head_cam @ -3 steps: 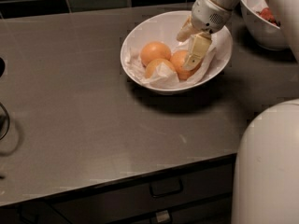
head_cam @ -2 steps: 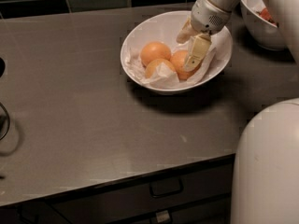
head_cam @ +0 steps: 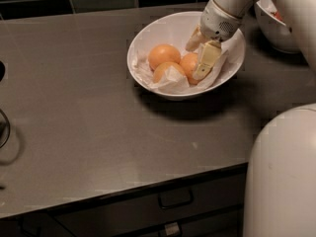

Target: Pick orange from white bowl

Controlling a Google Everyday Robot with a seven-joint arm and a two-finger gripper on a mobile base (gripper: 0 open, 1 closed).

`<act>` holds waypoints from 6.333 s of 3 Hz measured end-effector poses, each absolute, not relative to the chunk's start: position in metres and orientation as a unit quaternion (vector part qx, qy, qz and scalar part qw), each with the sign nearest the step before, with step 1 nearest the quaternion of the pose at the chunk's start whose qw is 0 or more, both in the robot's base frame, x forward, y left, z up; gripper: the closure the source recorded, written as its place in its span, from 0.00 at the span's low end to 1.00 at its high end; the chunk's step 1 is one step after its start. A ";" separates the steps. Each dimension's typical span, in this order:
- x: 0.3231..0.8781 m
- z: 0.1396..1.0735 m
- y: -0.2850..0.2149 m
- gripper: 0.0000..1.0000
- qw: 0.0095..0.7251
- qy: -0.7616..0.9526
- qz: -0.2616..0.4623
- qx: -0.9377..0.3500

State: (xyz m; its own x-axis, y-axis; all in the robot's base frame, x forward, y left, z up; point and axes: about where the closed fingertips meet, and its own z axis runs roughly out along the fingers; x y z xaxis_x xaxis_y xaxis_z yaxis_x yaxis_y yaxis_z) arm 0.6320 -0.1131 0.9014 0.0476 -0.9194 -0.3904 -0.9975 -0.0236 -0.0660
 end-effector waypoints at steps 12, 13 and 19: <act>0.628 0.856 -0.116 0.32 0.109 0.692 0.105 -0.706; 0.627 0.855 -0.118 0.51 0.114 0.696 0.102 -0.702; 0.618 0.923 -0.125 1.00 0.175 0.690 0.040 -0.701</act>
Offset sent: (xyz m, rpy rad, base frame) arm -0.0344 -0.0089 -0.0142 -0.0510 0.1243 0.0326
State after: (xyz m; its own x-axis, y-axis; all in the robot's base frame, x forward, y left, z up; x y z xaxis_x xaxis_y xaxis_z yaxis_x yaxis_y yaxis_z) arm 0.6181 -0.1253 0.9228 0.0439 -0.9537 -0.2976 -0.9818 0.0140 -0.1894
